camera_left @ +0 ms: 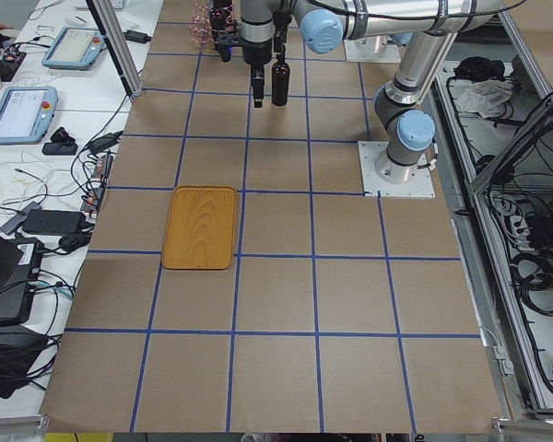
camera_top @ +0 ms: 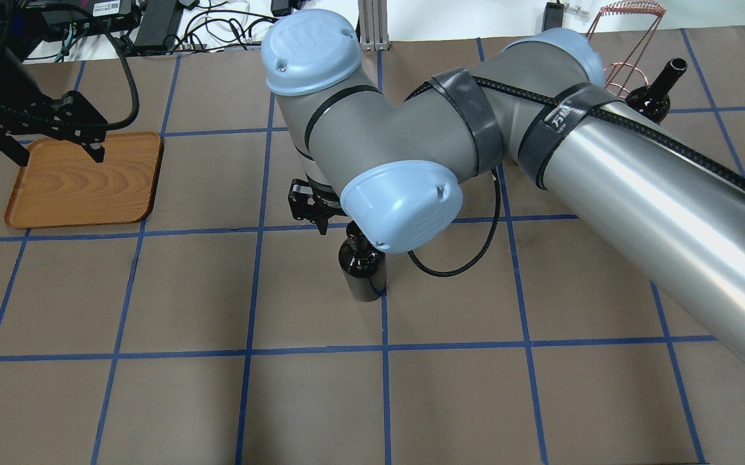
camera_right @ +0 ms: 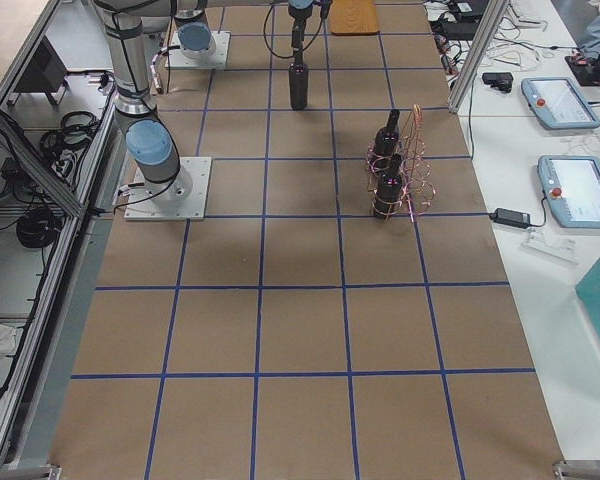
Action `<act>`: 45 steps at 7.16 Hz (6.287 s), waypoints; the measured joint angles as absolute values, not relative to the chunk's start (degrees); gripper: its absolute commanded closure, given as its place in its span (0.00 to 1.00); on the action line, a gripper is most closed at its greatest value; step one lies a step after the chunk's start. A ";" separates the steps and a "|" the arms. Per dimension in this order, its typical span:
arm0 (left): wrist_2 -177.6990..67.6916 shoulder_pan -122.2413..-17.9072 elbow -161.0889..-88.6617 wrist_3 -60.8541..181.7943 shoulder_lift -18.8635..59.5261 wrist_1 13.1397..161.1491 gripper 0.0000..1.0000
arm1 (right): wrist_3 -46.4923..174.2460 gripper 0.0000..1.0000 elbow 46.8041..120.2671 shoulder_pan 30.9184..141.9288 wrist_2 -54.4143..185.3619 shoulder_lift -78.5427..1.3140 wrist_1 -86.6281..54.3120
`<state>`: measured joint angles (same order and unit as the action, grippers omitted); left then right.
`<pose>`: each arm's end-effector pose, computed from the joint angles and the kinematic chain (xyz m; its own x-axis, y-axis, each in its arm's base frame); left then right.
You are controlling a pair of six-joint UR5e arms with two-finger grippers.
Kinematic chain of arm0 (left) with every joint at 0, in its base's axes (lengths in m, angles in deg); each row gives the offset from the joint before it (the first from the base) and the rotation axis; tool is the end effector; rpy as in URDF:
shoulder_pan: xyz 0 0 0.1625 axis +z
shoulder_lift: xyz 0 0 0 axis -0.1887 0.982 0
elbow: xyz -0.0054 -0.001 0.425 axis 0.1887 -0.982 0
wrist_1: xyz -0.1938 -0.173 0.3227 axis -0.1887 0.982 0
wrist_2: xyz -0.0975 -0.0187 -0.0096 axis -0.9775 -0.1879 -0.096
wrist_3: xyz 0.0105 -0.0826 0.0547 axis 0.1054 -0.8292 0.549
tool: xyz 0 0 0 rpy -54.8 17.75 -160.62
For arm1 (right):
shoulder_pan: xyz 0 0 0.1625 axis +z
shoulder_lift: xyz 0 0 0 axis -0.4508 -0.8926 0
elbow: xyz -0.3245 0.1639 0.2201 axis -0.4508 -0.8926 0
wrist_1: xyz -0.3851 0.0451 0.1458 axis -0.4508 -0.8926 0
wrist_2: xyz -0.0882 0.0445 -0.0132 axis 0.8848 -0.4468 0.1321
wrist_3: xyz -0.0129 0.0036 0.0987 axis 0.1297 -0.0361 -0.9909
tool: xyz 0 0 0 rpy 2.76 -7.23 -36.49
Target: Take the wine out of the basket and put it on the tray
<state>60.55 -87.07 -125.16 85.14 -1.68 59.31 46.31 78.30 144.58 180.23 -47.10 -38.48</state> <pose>-0.0084 -0.4949 0.5006 -0.9945 -0.0703 -0.0772 -0.0678 0.9971 -0.0347 0.3821 -0.4455 0.4146 -0.9936 0.1094 0.0281 0.1091 0.9940 -0.0125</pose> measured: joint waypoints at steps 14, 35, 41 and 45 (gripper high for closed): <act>54.02 -120.62 -125.81 64.71 7.14 48.49 0.00 | 86.70 0.00 78.34 116.62 180.15 -59.80 -31.73; 53.99 -92.16 -117.28 91.39 9.34 56.68 1.00 | 81.32 0.00 75.79 116.70 180.63 -60.08 -26.33; 57.23 -74.36 -109.31 109.90 17.71 55.31 1.00 | 81.89 0.00 75.82 116.70 180.60 -60.23 -26.23; 57.64 -71.30 -108.37 113.08 23.87 50.96 1.00 | 82.05 0.00 75.94 116.76 180.65 -60.58 -25.80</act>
